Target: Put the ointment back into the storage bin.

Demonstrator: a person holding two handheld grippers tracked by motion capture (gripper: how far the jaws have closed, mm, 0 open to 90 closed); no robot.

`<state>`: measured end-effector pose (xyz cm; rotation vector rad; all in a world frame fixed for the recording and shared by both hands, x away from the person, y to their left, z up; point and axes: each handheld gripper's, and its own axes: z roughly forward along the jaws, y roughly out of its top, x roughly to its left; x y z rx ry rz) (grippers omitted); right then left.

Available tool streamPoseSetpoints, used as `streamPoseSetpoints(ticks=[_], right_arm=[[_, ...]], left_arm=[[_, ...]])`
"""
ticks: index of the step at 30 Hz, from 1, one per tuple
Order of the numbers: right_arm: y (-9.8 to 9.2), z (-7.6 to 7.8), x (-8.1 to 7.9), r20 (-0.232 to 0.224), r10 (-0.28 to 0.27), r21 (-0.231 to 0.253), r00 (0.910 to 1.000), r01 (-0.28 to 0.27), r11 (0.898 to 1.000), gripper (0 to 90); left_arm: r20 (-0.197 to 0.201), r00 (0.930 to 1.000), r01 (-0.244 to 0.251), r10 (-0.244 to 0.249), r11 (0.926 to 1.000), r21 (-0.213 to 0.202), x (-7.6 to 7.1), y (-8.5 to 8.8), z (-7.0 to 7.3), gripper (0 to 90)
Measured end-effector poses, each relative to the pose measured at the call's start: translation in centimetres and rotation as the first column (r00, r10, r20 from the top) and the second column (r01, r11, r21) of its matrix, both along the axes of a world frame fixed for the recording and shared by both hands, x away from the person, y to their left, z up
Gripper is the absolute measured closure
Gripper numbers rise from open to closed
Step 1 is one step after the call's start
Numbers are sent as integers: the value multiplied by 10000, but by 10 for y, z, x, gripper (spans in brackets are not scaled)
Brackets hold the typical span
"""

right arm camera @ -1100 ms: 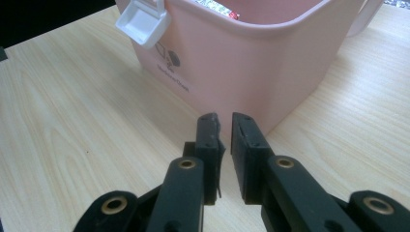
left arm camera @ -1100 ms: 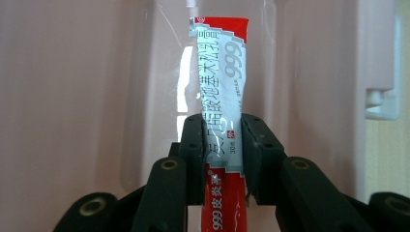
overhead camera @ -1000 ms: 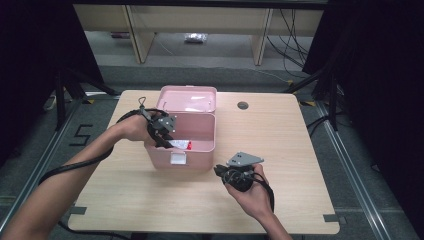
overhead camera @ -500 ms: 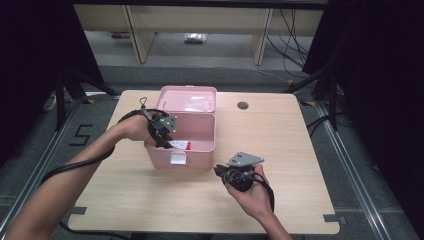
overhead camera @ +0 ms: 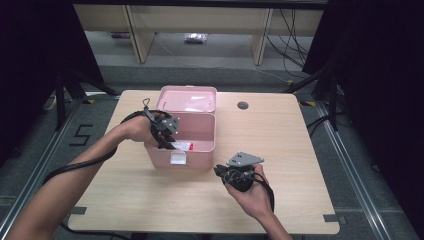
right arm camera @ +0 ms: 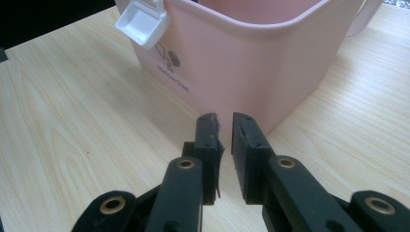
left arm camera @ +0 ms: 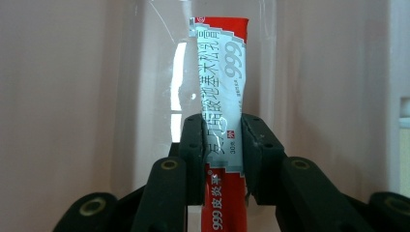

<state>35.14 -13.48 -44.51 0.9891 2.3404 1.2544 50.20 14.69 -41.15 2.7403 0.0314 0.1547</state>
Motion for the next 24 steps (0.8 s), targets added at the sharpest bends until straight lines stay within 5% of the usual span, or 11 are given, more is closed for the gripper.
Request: streamPoseSetpoints(ticks=[24], right_arm=[[-1, 0, 0, 40, 22, 37, 10000, -23, 10000, 816]], left_arm=[[-195, 9998, -81, 83, 9999, 105, 1, -4, -6, 719]])
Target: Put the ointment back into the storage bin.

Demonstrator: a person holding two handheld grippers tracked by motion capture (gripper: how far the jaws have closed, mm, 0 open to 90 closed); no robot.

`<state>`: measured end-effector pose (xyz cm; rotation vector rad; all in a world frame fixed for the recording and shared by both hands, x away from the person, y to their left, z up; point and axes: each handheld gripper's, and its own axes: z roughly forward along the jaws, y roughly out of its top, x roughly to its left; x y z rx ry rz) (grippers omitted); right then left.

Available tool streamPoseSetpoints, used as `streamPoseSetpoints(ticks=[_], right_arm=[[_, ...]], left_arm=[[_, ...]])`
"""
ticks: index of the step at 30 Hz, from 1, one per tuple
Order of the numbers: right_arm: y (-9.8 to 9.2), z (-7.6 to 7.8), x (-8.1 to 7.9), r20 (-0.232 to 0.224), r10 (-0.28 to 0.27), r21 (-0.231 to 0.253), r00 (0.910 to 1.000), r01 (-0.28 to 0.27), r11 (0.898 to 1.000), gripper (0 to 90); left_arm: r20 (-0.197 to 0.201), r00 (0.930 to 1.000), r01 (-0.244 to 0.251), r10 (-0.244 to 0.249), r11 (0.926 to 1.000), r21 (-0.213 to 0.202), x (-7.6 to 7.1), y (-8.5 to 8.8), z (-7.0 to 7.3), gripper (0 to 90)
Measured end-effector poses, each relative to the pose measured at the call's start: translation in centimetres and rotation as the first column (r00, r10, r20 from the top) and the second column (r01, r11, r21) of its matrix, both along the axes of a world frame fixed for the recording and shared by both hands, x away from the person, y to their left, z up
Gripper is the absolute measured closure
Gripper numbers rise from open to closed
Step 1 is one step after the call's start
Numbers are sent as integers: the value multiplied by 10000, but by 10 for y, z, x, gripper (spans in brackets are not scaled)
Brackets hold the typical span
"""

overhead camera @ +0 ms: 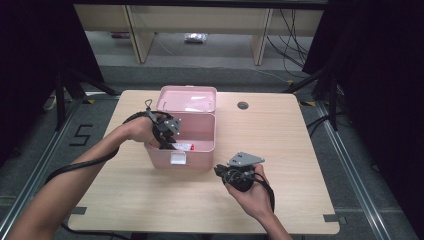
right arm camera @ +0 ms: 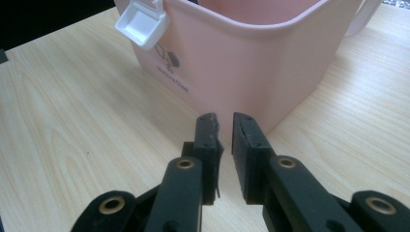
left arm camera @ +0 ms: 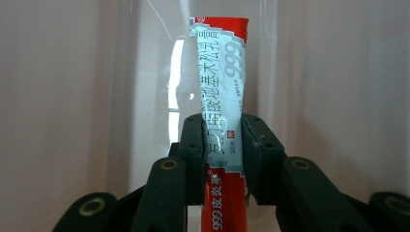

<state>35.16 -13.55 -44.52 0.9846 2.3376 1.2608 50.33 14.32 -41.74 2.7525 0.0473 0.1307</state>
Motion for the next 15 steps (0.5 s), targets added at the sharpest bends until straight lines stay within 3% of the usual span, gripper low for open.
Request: streamPoseSetpoints(ticks=[15], right_arm=[[1, 0, 0, -56, -42, 183, 10000, 43, 9998, 808]], left_arm=[[-145, 9999, -65, 65, 10000, 41, 1, -1, -2, 717]])
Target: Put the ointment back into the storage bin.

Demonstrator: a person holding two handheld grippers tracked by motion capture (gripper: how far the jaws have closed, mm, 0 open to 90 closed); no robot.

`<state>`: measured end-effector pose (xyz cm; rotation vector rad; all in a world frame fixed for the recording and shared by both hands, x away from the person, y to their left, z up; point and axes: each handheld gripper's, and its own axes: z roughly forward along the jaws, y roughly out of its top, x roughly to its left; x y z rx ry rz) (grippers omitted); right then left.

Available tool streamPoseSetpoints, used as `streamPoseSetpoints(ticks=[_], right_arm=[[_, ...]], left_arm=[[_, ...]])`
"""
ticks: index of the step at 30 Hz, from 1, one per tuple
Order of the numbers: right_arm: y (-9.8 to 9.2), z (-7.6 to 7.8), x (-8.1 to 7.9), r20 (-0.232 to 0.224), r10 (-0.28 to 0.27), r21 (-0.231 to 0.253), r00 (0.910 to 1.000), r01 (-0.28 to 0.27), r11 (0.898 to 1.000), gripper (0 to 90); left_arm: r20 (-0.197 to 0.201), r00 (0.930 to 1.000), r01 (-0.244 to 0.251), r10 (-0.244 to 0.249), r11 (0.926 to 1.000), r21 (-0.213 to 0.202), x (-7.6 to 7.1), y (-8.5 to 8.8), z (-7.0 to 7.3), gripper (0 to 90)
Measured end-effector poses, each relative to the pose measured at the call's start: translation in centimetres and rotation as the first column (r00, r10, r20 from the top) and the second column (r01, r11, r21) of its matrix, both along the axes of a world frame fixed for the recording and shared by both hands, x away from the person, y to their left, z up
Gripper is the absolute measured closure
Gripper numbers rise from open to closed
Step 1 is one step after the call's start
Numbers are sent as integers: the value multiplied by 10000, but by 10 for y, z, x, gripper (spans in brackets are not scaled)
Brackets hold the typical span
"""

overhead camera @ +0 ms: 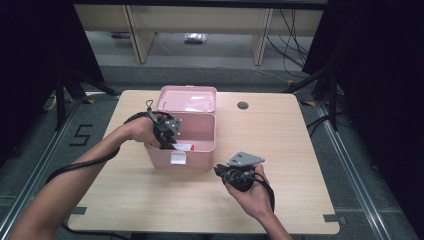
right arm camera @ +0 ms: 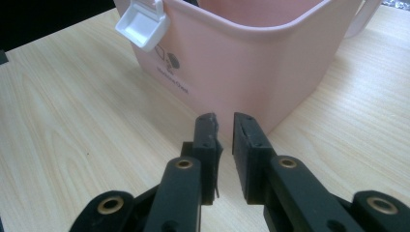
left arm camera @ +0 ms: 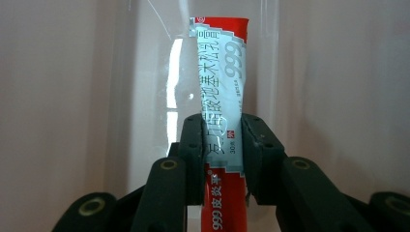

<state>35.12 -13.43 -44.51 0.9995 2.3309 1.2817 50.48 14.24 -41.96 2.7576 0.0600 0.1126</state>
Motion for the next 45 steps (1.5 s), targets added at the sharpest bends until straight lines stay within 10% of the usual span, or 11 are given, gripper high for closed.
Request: streamPoseSetpoints(ticks=[19, 29, 39, 45], right_arm=[[-1, 1, 1, 24, 31, -121, 10000, -31, 9999, 793], [-3, 5, 3, -65, -141, 71, 9999, 141, 9999, 776], [-7, 12, 9, 214, -169, 98, 9996, 167, 9998, 755], [-6, 14, 10, 170, -216, 266, 9996, 211, 9994, 749]], left_arm=[[606, 9964, -554, 599, 9957, -742, 4, 8, 16, 695], [957, 9857, -1178, 1387, 9732, -1975, -3, 19, 31, 665], [945, 9557, -2309, 2787, 9094, -3459, -3, 39, 45, 552], [524, 9040, -3590, 4242, 8201, -4456, 1, 47, 47, 487]])
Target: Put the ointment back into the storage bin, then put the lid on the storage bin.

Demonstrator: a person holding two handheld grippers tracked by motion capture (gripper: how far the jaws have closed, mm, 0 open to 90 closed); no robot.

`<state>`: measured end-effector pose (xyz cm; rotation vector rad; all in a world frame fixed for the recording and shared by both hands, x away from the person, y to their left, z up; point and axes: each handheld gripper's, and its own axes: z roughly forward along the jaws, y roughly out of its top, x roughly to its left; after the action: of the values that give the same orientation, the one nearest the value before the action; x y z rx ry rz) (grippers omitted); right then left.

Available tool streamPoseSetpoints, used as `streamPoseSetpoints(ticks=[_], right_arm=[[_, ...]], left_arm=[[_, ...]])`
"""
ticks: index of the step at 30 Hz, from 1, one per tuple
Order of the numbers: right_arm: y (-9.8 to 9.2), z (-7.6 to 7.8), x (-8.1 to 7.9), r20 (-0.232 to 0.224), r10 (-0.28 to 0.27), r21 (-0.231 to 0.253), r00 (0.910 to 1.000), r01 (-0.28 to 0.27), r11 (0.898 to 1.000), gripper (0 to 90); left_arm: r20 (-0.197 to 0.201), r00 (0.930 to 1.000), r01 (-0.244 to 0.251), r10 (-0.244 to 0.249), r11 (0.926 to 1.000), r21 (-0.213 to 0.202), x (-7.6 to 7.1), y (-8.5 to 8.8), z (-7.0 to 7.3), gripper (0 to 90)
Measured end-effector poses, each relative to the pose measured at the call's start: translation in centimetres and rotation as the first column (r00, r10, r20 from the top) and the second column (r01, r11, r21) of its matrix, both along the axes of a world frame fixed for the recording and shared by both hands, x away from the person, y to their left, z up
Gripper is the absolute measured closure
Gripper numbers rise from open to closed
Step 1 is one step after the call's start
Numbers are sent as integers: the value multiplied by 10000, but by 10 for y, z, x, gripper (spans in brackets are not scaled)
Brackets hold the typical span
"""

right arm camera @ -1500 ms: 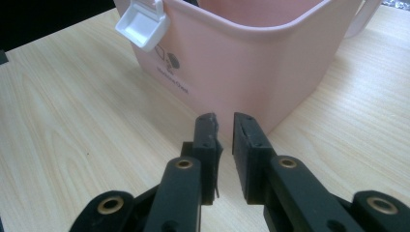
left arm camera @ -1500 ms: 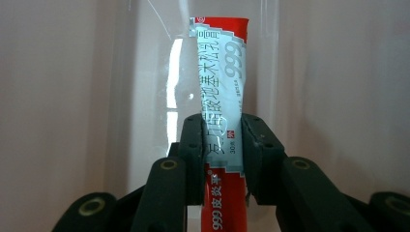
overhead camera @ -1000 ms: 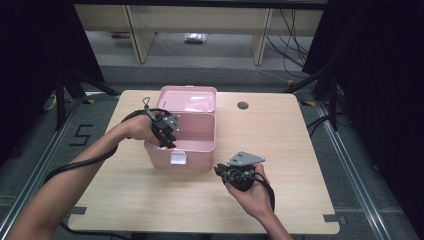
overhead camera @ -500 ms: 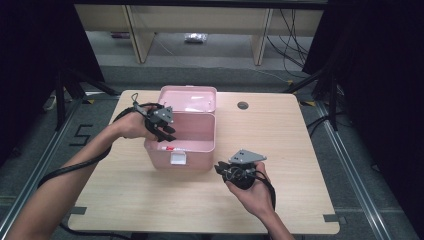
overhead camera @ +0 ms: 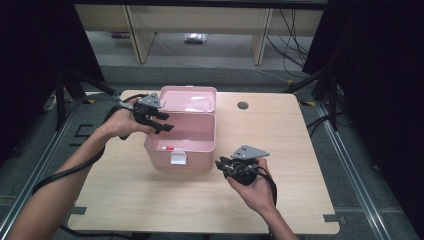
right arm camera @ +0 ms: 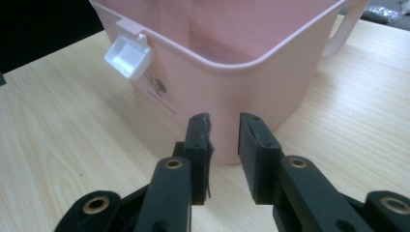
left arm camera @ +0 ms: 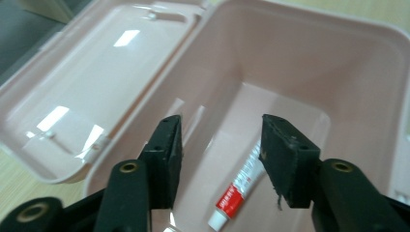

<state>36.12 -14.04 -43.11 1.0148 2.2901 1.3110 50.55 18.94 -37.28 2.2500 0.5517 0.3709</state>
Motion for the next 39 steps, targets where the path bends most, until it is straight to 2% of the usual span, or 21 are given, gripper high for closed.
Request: streamPoseSetpoints(ticks=[1, 3, 4, 6, 8, 9, 13, 15, 16, 18, 20, 22, 25, 26, 28, 32, 33, 34, 36, 37, 39], right_arm=[[1, 1, -1, 32, -48, 15, 10000, 48, 10000, 749], [3, 1, -1, 73, 24, 38, 10000, -25, 10000, 749], [4, 1, -1, 46, -19, 58, 10000, 19, 10000, 749], [8, 3, -1, 12, 24, 75, 10000, -24, 10000, 749], [12, 4, 0, 162, 152, 90, 9998, -154, 9998, 750], [15, 5, -1, -143, 65, 116, 9999, -63, 9999, 751], [21, 9, 4, 29, 521, -48, 9986, -520, 9986, 760], [26, 10, 5, -67, 480, 31, 9988, -480, 9988, 772], [27, 11, 6, -60, 547, -41, 9985, -548, 9985, 777], [33, 13, 8, 79, 683, -60, 9976, -683, 9976, 792], [38, 17, 10, -131, 731, -25, 9972, -731, 9973, 810], [44, 18, 12, -122, 783, -4, 9969, -784, 9969, 827], [52, 19, 16, -47, 904, 47, 9959, -904, 9959, 858], [54, 19, 15, -190, 871, 51, 9960, -870, 9962, 867], [59, 20, 17, -118, 1135, -86, 9935, -1136, 9935, 885], [69, 20, 19, -354, 1192, -60, 9922, -1195, 9928, 900], [71, 21, 20, -346, 1209, -89, 9921, -1213, 9926, 900], [74, 20, 22, -172, 1289, -126, 9915, -1292, 9915, 900], [78, 22, 22, -458, 1324, -103, 9901, -1330, 9911, 900], [80, 22, 24, -439, 1361, -148, 9897, -1369, 9905, 900], [83, 22, 25, -470, 1414, -178, 9888, -1424, 9897, 900]], left_arm=[[0, 9996, -278, 278, 9991, -331, 0, 1, 0, 478], [91, 9980, -623, 628, 9968, -494, 1, 6, 1, 459], [59, 9953, -955, 963, 9921, -815, 0, 9, 1, 456], [41, 9915, -1290, 1299, 9877, -881, 1, 14, 1, 447], [-101, 9856, -1687, 1686, 9801, -1047, 2, 18, 0, 432], [-171, 9825, -1864, 1857, 9755, -1168, 3, 20, -1, 425], [-426, 9655, -2604, 2569, 9512, -1656, 9, 24, -2, 412], [-535, 9532, -3022, 2975, 9330, -1956, 12, 25, -2, 410], [-709, 9406, -3392, 3320, 9117, -2320, 15, 25, -2, 408], [-796, 9303, -3666, 3580, 9002, -2352, 19, 29, -1, 407], [-902, 9113, -4110, 4018, 8735, -2608, 23, 30, -1, 408], [-1019, 9072, -4199, 4081, 8651, -2744, 27, 32, -1, 414], [-1078, 8970, -4413, 4287, 8544, -2745, 32, 34, -1, 453], [-1054, 8895, -4555, 4446, 8447, -2811, 33, 34, -1, 460], [-1004, 8813, -4713, 4617, 8437, -2568, 37, 37, -2, 470], [-1214, 8628, -5048, 4907, 8231, -2601, 45, 40, -5, 508], [-1323, 8544, -5188, 5025, 8110, -2704, 47, 40, -7, 519], [-1334, 8498, -5267, 5100, 8114, -2534, 50, 41, -8, 529], [-1481, 8376, -5459, 5259, 7945, -2660, 54, 41, -11, 545], [-1490, 8341, -5515, 5312, 7971, -2457, 55, 43, -11, 554], [-1556, 8295, -5584, 5363, 7917, -2480, 58, 43, -13, 565]])
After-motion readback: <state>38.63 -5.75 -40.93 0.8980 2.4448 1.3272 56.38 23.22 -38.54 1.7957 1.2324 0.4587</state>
